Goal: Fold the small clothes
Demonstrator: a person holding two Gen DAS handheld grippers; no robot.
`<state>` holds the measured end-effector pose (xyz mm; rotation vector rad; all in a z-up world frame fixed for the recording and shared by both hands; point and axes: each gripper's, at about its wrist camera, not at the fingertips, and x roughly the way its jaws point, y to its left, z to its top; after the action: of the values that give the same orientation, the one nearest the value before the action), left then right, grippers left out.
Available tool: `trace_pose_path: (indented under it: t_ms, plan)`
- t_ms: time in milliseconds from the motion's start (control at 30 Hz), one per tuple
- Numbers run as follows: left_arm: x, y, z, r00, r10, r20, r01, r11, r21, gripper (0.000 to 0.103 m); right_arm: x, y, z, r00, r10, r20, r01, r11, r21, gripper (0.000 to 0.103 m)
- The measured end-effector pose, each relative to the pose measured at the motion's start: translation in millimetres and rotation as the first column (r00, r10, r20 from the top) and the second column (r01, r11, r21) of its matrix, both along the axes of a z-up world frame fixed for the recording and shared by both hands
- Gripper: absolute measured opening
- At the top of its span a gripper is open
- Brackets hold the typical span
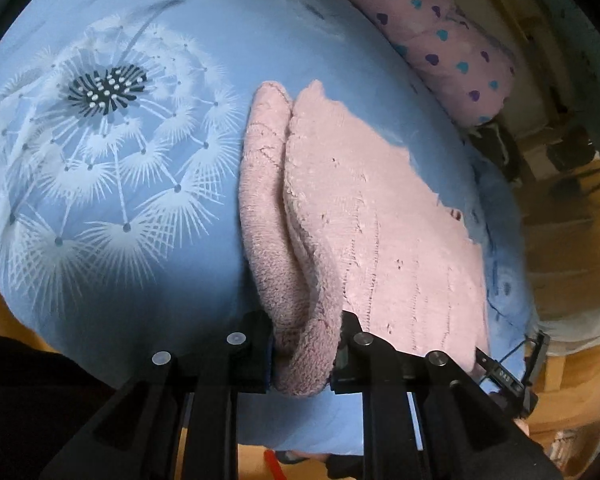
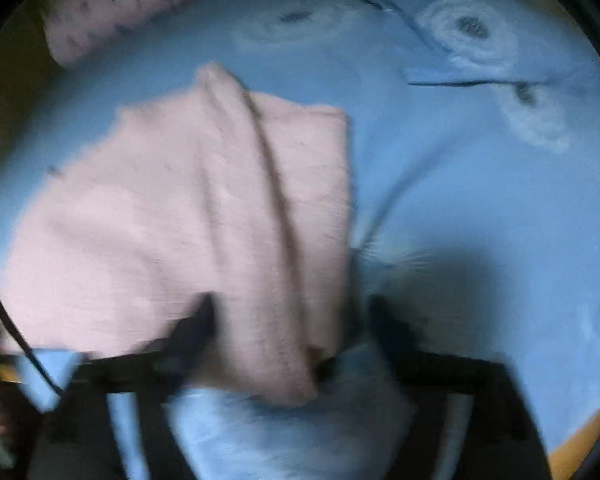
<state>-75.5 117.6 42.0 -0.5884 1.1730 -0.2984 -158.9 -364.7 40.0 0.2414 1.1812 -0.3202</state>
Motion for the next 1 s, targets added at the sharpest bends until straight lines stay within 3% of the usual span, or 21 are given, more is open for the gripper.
trace_pose_path:
  t_ms: [100,167,267,400,500,633,767,867,1000]
  plan:
    - [-1.7,-11.0,4.2,1.0,0.002,0.025,-0.004,0.998,0.065,0.0,1.0,28.4,14.4,1.0,0.016,-0.001,-0.015,0.982,-0.19,0.098]
    - [-2.4,-16.9,6.4,0.999,0.009,0.039,-0.012,0.996,0.092,0.0,0.1,46.6,28.3,0.999,0.028,0.032,-0.02,0.968,-0.249,0.098]
    - [-9.4,-17.4,7.2,0.997,0.025,0.066,-0.033,0.992,0.119,0.0,3.5,81.9,56.1,0.988,0.096,0.119,-0.068,0.973,-0.222,0.098]
    - [-14.3,-11.6,5.2,0.996,0.041,0.074,-0.048,0.994,0.096,0.0,25.7,132.1,77.1,0.968,0.191,0.161,-0.159,0.968,-0.192,0.098]
    - [-16.8,-6.0,2.1,0.997,0.048,0.068,-0.053,0.996,0.073,0.0,55.2,174.9,83.2,0.946,0.28,0.164,-0.275,0.96,-0.051,0.098]
    - [-17.9,10.9,-8.8,0.995,0.095,0.021,-0.093,0.994,-0.064,0.0,95.3,229.5,81.6,0.919,0.356,0.169,-0.374,0.922,0.094,0.098]
    - [-20.2,34.3,-30.3,0.977,0.184,-0.108,-0.207,0.94,-0.271,0.001,112.5,295.0,77.2,0.876,0.459,0.146,-0.476,0.871,0.119,0.098]
    - [-21.3,37.1,-34.8,0.971,0.2,-0.133,-0.232,0.923,-0.307,0.001,119.3,329.2,73.2,0.852,0.507,0.13,-0.519,0.851,0.084,0.094]
    - [-25.0,39.6,-38.5,0.966,0.212,-0.147,-0.25,0.911,-0.329,0.001,129.6,357.2,62.5,0.839,0.538,0.084,-0.544,0.827,0.141,0.089]
